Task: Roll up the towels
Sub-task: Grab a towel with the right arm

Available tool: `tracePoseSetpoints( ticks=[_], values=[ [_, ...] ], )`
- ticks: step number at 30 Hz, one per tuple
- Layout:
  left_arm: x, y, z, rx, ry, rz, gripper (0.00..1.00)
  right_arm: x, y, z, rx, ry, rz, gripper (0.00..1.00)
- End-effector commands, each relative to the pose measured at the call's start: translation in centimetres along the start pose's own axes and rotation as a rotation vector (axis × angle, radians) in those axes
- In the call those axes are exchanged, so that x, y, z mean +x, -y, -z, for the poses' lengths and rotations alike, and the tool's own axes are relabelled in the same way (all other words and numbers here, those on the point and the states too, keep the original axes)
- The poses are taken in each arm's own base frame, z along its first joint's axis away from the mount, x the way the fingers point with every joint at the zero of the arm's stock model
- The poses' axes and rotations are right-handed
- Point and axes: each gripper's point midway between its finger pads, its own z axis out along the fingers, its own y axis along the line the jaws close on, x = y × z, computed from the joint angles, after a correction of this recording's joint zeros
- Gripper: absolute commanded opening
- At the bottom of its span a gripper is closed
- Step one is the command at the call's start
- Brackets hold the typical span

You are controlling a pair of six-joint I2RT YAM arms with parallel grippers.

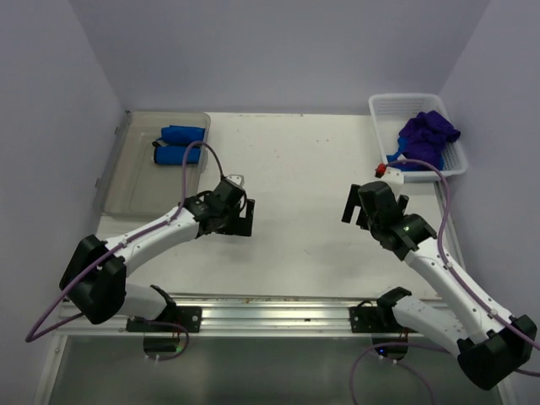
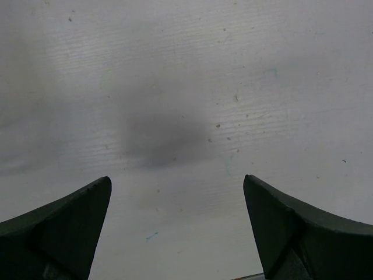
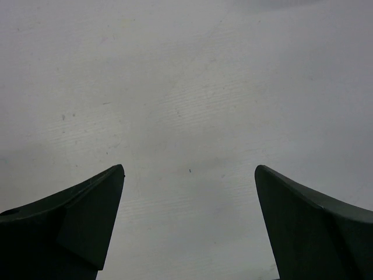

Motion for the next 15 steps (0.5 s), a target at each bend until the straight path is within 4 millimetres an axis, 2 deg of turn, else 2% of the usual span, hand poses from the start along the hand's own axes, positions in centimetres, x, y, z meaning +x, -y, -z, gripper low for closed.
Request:
tracePoseSetpoints(
  ticks=[1,6,9,11,13,14,15],
  values=[
    [0.0,-0.8,-0.2,-0.031,0.003,0.049,1.0,-1.4,0.1,0.7,-0.016,0.073,-0.051,0.98],
    [0.2,-1.1,-0.6,-0.042,-0.011,0.045,1.0,-2.0,0.4,1.1,-0.015,0.103,-0.056,0.98],
    [0.4,-1.4,-1.1,-0.057,-0.026,0.048,1.0,-3.1,0.5,1.5,-0.011,0.139,-0.025,0.98],
    [0.4,-1.5,-1.4,-0.057,-0.039,0.052,1.0,-4.2,2.7,1.3,0.128,0.162,0.028,0.99],
    [0.2,-0.7,-1.4,-0.017,-0.035,0.051,0.99,-6.7,3.6,1.7,0.209,0.202,0.035,0.99],
    [0.0,-0.5,-1.5,-0.003,-0.032,0.045,0.99,-7.2,3.4,1.0,0.222,0.185,0.036,0.99],
    [-0.6,0.0,-1.5,0.015,-0.022,0.045,0.99,-8.9,3.0,0.9,0.209,0.208,0.005,0.99]
  ],
)
